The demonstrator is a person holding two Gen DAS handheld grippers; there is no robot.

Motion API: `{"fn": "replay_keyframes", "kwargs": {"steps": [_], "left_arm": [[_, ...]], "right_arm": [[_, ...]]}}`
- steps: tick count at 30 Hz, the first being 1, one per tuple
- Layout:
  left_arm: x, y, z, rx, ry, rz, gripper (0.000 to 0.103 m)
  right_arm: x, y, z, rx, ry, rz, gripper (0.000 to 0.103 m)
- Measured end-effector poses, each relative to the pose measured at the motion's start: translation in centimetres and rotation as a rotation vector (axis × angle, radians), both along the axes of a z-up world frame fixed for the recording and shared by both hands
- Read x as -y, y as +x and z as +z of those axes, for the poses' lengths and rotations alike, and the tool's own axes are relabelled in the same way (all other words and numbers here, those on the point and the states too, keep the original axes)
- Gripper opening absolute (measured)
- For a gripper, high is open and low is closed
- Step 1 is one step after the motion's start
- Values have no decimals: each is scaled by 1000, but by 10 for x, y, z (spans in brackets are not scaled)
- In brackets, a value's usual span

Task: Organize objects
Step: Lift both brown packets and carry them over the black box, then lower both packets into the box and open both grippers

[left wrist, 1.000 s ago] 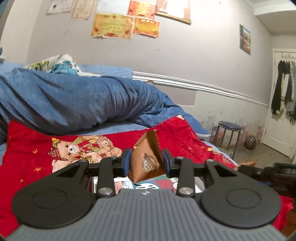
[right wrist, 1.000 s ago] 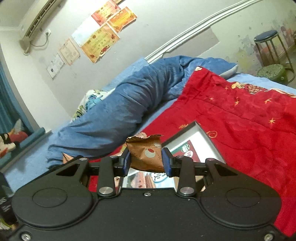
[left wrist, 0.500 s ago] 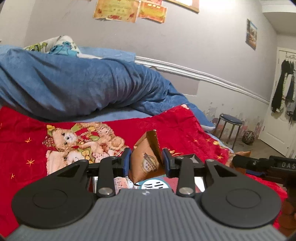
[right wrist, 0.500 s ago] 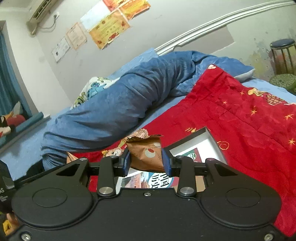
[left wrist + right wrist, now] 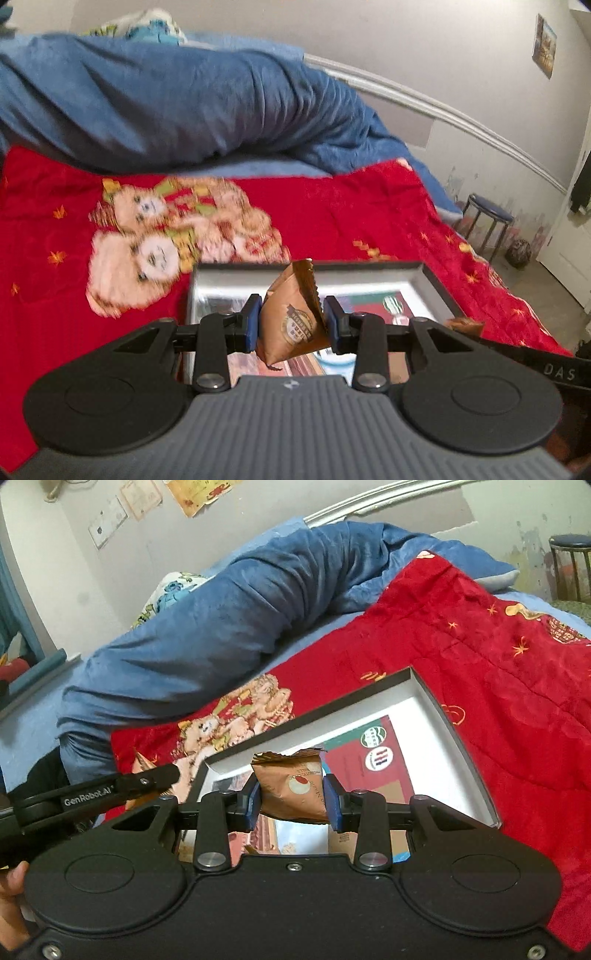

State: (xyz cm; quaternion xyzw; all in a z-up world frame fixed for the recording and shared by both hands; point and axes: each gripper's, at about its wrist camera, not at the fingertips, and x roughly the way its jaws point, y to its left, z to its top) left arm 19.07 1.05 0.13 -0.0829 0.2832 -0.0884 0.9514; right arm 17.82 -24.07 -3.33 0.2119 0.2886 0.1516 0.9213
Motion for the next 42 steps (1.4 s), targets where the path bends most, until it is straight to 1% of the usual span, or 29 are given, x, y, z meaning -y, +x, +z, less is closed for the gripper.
{"fn": "replay_keyframes", "kwargs": {"steps": [2,7,12,17,28,36,42], "left_arm": [[5,-2,-8,-27,5,-6,40],[24,-4,-28,-73,78,-8,40],[37,-8,-39,-92,137,-22,40],[46,-8,-45,-101,173,-22,40],[48,-7,-49,-111,200,-20,40],[47,-5,-52,-126,195,-14,40],[50,-5,-56,-137,209,-22,40]], "right_arm": [[1,2,-3,-9,-2,-4,34],[12,4,-12,-44,12,-44,34],[23,10,-22,-80,25,-72,34],[23,13,-28,-99,27,-70,34],[14,13,-32,-106,6,-39,34],[12,14,-32,-97,-12,-35,34],[1,15,-32,-91,-55,-7,34]]}}
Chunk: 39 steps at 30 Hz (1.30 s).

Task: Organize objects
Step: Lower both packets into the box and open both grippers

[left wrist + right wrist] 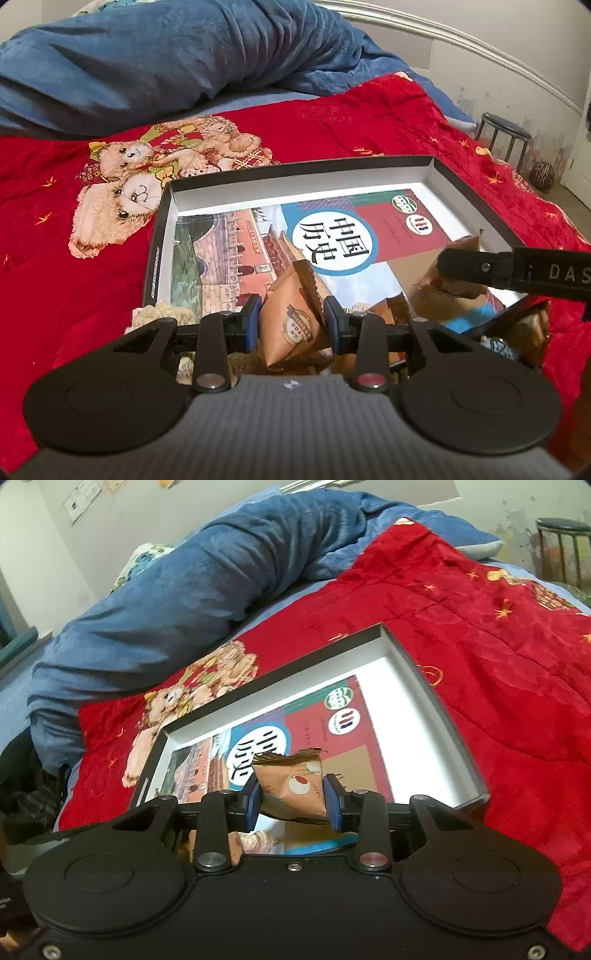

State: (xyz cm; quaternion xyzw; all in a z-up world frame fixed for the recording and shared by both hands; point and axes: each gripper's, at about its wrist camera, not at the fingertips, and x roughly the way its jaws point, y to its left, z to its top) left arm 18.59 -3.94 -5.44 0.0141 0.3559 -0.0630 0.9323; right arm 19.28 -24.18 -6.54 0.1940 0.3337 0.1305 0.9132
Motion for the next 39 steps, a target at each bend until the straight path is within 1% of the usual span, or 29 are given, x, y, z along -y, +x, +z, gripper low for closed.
{"fn": "replay_keyframes", "kwargs": {"steps": [4,7,9,11,12,14,15,16,17,19,22,25,28,30,32,33,36,37,39], "left_arm": [[2,-3,-3,-4,5,-5,40],[4,-4,-6,-11,17,-9,42],[4,-5,-7,-17,15,-9,46],[5,-6,-6,-12,16,-14,55],[5,-7,-4,-4,13,-17,58],[5,-11,-1,10,17,-31,62],[6,-12,0,17,23,-34,65],[6,-13,2,24,28,-32,69],[4,-14,5,31,25,-29,70],[0,-15,11,34,4,-20,74],[-11,-20,24,54,-50,5,81],[-21,-29,38,85,-82,26,86],[-29,-38,47,96,-117,31,91],[-32,-46,48,92,-132,34,91],[-32,-54,46,87,-128,40,91],[-30,-59,46,80,-122,1,91],[-23,-74,47,82,-68,-35,91],[-22,-81,48,84,-60,-38,91],[-23,-95,49,86,-70,-38,92]], "right_arm": [[-7,-1,0,-4,-21,20,34],[-8,-1,-1,-13,-33,22,34],[-8,0,-3,-24,-34,25,34],[-9,-1,-3,-21,-41,32,35],[-10,-1,-3,-26,-45,30,35],[-10,-2,-1,-21,-38,22,38],[-9,-4,-1,-21,-32,19,42],[-9,-5,0,-18,-23,20,44],[-8,-7,3,-10,-12,21,45],[-7,-11,9,10,2,22,46],[-4,-20,22,53,22,12,51],[2,-33,38,98,47,-6,57],[9,-51,51,127,60,-33,60],[12,-63,56,139,51,-50,63],[11,-76,58,136,33,-60,63],[11,-83,59,131,24,-61,63],[6,-103,66,136,2,-55,63],[4,-110,67,142,-5,-53,64],[1,-126,70,156,-15,-61,70]]}}
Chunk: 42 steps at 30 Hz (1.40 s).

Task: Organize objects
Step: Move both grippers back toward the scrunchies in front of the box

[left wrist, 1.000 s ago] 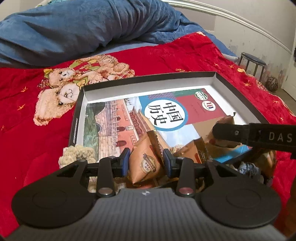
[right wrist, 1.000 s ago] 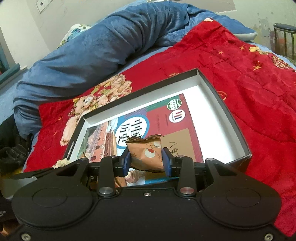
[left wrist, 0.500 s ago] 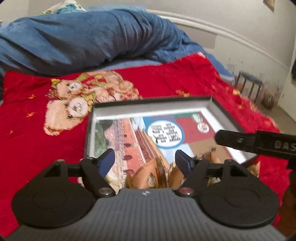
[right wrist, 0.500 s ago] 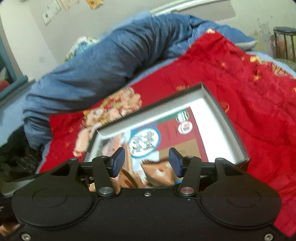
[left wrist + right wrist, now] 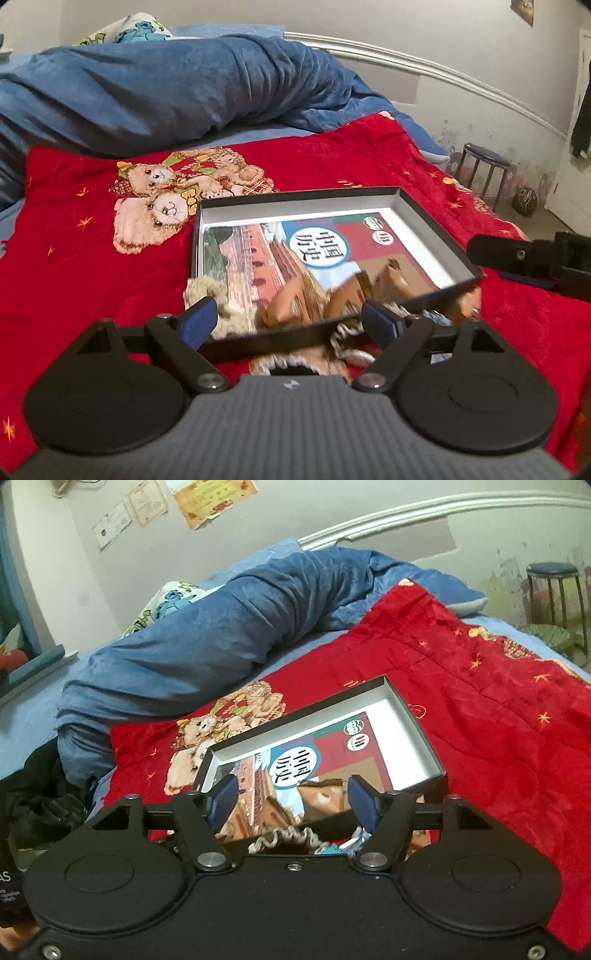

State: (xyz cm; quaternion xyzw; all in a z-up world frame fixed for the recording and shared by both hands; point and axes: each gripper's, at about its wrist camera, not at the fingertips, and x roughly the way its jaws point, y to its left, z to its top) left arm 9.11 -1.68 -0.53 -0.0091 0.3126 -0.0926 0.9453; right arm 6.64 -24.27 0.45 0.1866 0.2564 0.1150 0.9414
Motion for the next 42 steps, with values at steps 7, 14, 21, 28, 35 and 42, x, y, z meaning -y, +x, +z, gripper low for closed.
{"fn": "replay_keyframes", "kwargs": {"steps": [7,14,21,28,35,42], "left_arm": [[-11,-24,-9,-74,-61,71,95],[-16,-16,-17,-135,-34,96,95],[-20,-7,-22,-192,-27,139,95],[-20,0,-28,-237,-26,152,95],[-22,1,-32,-248,-18,181,95],[-14,0,-36,-230,30,161,94]], "right_arm": [[-7,-34,-3,-3,-9,11,76],[-18,-24,-13,-33,3,44,77],[-29,-10,-28,-70,-8,60,77],[-42,2,-38,-89,-19,81,77],[-44,10,-45,-117,2,95,77],[-49,18,-56,-159,10,113,77]]}}
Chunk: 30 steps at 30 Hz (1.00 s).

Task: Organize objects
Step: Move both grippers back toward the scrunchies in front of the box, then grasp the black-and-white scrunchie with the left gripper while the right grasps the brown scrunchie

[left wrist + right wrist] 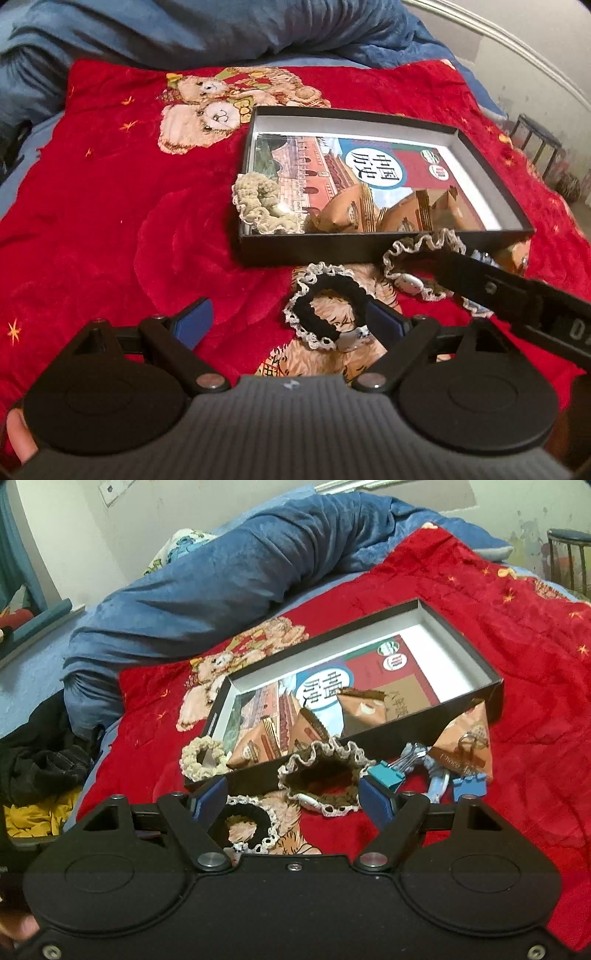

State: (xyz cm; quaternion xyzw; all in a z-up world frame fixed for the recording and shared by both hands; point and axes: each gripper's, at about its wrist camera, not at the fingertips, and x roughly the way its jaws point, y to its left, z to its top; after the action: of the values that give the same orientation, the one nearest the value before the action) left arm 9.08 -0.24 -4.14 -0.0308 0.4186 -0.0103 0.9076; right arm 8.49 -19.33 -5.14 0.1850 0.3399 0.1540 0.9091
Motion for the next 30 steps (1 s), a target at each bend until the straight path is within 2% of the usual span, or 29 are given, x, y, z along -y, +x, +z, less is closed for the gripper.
{"fn": "replay_keyframes", "kwargs": {"steps": [4,8,13,15,18,19,21,22,26,30], "left_arm": [[6,0,-3,27,43,5,87],[14,3,-7,45,88,-10,86],[24,8,-18,16,93,-43,86],[27,11,-21,12,91,-47,82],[28,17,-24,-12,44,-51,58],[28,19,-25,-20,25,-56,46],[30,20,-24,-26,7,-67,30],[31,21,-24,-33,4,-71,16],[36,20,-26,-53,58,-84,15],[37,15,-24,-55,76,-86,15]], "right_arm": [[-2,11,-10,-52,38,12,77],[-9,22,-22,-94,25,6,76],[-8,34,-37,-142,54,-6,76],[-8,39,-40,-140,59,-8,76],[-9,44,-43,-139,68,-15,76],[-10,45,-43,-138,66,-16,75],[-12,46,-44,-134,43,-19,70],[-14,46,-44,-132,32,-21,68],[-16,45,-43,-131,-31,-47,45],[-18,43,-42,-123,-74,-47,39]]}}
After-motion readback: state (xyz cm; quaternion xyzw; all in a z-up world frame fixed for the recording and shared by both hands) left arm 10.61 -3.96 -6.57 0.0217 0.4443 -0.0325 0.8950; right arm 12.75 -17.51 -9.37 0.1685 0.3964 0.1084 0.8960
